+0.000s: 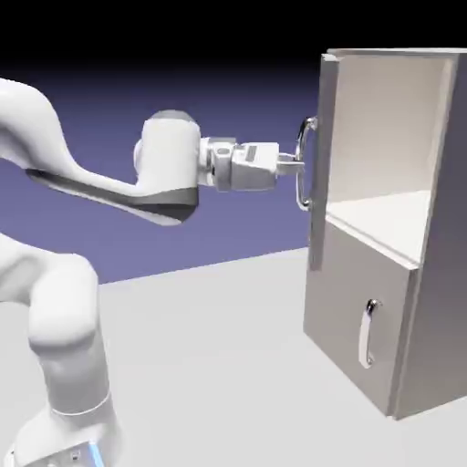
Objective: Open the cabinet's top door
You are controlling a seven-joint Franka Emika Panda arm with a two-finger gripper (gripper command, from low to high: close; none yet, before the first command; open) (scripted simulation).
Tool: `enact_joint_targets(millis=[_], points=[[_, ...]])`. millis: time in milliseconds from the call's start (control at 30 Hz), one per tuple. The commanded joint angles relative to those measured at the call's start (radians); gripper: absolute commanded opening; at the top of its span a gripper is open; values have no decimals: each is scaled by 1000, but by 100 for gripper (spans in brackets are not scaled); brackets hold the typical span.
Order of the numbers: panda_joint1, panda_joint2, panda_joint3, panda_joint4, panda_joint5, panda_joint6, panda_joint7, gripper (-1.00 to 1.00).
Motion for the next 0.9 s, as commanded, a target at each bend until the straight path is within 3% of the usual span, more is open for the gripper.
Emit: enact_joint_targets(millis=[0,433,867], points=[[-1,-15,20,-11,45,-19,-24,-100],[66,-120,361,-35,606,-447,-251,-100],[-93,34,818,272,995,-1007,-274,-100]])
